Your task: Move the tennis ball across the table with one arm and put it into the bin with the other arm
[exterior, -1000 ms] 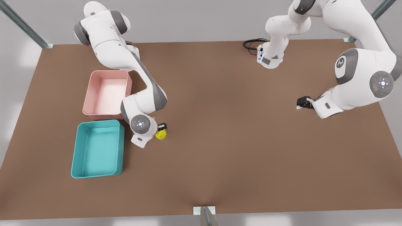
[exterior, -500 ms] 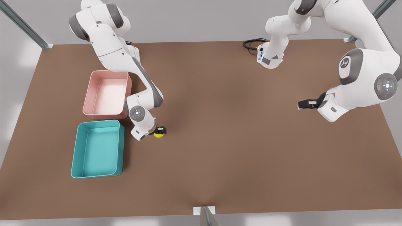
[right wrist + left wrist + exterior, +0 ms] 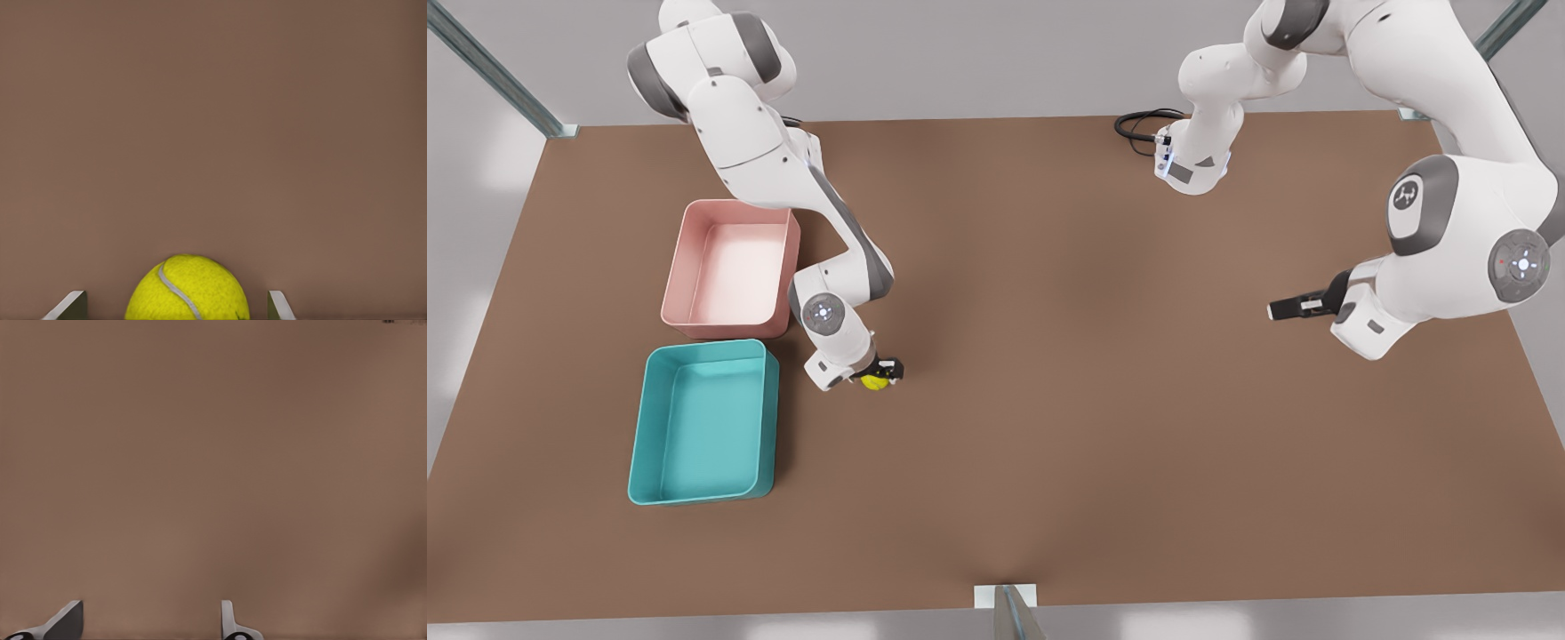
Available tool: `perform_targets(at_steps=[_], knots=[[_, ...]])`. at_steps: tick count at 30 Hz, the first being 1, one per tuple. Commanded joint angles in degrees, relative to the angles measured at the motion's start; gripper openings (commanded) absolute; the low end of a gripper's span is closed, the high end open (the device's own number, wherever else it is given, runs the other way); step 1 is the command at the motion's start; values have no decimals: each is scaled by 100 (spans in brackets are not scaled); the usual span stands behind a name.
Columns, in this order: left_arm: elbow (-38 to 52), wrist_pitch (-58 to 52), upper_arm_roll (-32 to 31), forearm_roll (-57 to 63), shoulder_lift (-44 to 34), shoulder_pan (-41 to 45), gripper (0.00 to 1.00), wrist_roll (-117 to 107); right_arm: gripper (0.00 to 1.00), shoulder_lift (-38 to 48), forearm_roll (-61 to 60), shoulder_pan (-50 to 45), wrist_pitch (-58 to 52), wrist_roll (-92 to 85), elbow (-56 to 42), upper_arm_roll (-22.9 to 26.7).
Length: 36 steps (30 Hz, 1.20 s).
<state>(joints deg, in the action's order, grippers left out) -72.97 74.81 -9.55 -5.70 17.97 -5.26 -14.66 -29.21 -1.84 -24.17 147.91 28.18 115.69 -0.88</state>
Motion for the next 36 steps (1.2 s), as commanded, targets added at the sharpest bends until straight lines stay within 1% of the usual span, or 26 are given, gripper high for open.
perform_targets(at_steps=[1, 20, 21, 22, 23, 24, 25, 28, 30, 33, 34, 35, 36], knots=[[2, 7, -3, -2, -4, 8, 100, -537, 100, -24, -9, 0, 71, 355, -3, 0], [11, -2, -3, -2, 5, -1, 100, -537, 100, -340, -9, -62, 89, 372, 41, 0], [11, -2, -3, -2, 5, -1, 100, -537, 99, -367, -9, -62, 89, 364, 41, 0], [11, -2, -3, -2, 5, -1, 100, -537, 94, -375, -9, -61, 89, 355, 41, 0], [11, -10, -3, -10, 5, -1, 100, -537, 84, -367, -9, -61, 89, 346, 33, 0], [11, -10, -3, -10, 5, 17, 100, -546, 77, -367, -9, -53, 80, 337, 24, 0], [20, -10, -3, -10, 5, -1, 100, -537, 73, -349, 0, -53, 45, 346, -20, 0], [37, -2, -3, -10, 5, -1, 100, -537, 73, -200, 0, 0, 10, 249, -46, 0], [37, -2, -3, -2, 5, -1, 100, -537, 73, 64, 0, 202, -456, -75, -169, -9], [46, -10, -3, -2, 5, -1, 100, -529, 73, 591, -9, 790, -1290, -1102, -327, 9], [46, -10, -3, -2, 5, 8, 100, -537, 73, 618, 35, 1089, -1721, -1710, -582, 53], [46, -10, -3, -10, -4, 8, 100, -537, 73, 565, 52, 1476, -1897, -2413, -846, 61], [46, -10, -3, -10, 5, 8, 100, -537, 73, 328, 52, 1828, -2169, -2993, -1311, 61]])
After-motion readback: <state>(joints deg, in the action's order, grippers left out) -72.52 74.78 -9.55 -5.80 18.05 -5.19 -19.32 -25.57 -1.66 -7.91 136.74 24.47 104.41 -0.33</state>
